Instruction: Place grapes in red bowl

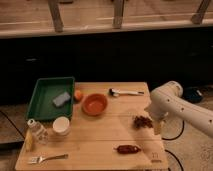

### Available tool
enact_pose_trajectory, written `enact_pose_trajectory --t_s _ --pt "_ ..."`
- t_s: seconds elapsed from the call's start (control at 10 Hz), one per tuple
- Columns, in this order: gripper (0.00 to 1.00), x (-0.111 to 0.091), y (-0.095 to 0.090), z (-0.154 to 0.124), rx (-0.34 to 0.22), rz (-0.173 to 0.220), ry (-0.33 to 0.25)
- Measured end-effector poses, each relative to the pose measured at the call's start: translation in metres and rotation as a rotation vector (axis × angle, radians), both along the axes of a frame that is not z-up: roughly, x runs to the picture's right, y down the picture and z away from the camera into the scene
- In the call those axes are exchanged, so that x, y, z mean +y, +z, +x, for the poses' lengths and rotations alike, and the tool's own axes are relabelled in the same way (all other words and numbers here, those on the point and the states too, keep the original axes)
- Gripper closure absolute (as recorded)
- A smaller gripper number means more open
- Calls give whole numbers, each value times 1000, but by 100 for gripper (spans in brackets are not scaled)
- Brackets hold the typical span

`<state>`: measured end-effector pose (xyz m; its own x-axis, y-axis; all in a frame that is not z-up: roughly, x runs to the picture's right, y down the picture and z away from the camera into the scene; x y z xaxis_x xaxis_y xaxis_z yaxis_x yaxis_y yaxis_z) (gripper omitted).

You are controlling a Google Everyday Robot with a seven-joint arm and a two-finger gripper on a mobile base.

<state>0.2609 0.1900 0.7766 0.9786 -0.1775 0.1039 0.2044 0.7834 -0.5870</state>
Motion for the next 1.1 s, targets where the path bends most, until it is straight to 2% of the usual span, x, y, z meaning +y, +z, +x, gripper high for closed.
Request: enact_pose_trajectory --t_s 0.6,1.1 --pt "20 16 21 1 -33 -26 -44" --pt "20 23 34 4 -47 -45 -59"
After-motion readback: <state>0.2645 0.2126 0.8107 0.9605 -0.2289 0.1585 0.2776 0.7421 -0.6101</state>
